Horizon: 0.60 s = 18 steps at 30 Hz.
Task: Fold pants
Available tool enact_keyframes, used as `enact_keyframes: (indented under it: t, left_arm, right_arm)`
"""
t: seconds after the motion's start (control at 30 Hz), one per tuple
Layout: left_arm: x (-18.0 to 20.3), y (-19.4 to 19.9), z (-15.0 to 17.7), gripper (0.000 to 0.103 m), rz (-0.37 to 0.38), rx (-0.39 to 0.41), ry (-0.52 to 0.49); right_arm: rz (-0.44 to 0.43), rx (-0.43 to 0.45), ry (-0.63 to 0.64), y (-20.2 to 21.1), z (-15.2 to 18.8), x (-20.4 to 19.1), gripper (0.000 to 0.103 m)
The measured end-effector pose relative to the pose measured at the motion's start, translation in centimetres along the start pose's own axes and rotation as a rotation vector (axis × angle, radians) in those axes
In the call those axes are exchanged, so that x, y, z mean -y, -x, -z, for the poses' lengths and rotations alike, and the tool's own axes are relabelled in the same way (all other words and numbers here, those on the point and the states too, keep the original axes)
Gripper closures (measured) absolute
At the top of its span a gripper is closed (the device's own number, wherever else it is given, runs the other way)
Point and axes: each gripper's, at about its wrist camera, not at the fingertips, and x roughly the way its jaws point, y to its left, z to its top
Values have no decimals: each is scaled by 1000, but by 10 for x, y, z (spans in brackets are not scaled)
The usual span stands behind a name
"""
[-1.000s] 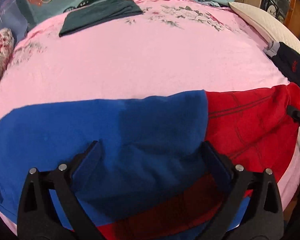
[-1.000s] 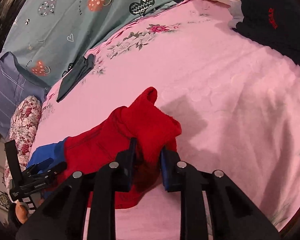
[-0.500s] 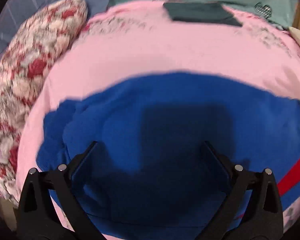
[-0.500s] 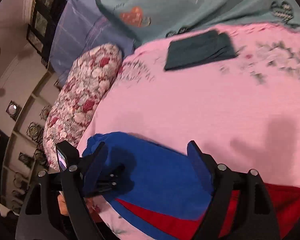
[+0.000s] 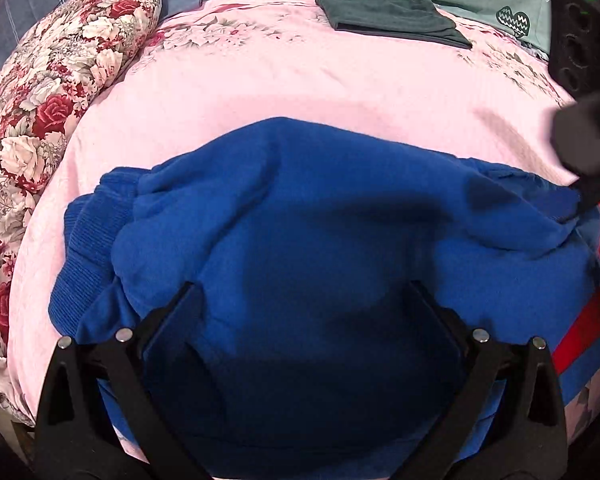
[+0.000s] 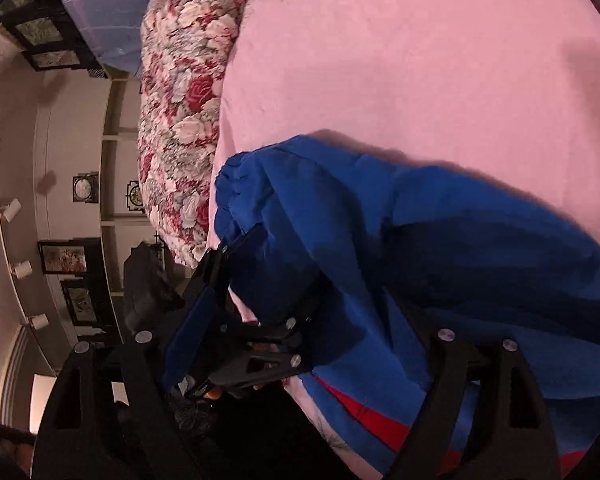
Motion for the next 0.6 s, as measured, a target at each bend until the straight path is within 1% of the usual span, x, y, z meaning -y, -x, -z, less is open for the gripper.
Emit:
enact_keyframes:
  t: [0.1, 0.17, 0.2, 0.27, 0.33, 0.37, 0.4, 0.43, 0.5, 0.53, 0.57, 0.6]
  left_arm:
    - [-2, 0, 2, 2, 1, 7, 4]
    - [-3, 0, 3, 2, 4, 8, 8]
    - [-3, 0, 3, 2, 4, 8, 9]
    - [-3, 0, 3, 2, 3, 8, 11]
    - [-4, 0, 2, 2, 5, 9, 12]
    - [-4, -1, 3, 2, 8, 9, 15]
    - [-4, -1, 2, 2, 8, 9, 16]
    - [-4, -1, 2, 2, 7, 9, 16]
    - [-5, -1, 2, 2, 7, 9, 14]
    - [-5, 0, 2, 2, 7, 8, 12]
    - [-5, 1, 2, 2, 8, 8, 11]
    - [-5, 2, 1, 2, 7, 8, 10]
  right_arm:
    - [-8, -12, -39, -11, -20, 10, 19]
    - [-11, -22, -30, -22, -31, 11, 17]
    - [-14, -8, -19, -24, -38, 10, 17]
    - [-27, 97, 21, -14, -50, 10, 17]
    - [-70, 251, 27, 9, -59, 15, 24]
    - [-102, 323, 22, 22, -62, 21, 31]
    - [-135, 366, 9, 30, -63, 27, 36]
    - [-148, 381, -2, 33, -66, 34, 38]
    - [-104, 354, -27, 25, -67, 38, 40]
    - [-75, 347, -12, 24, -64, 34, 40]
    - [-46, 358, 19, 28, -61, 26, 40]
    - [-35, 372, 68, 34, -54, 11, 40]
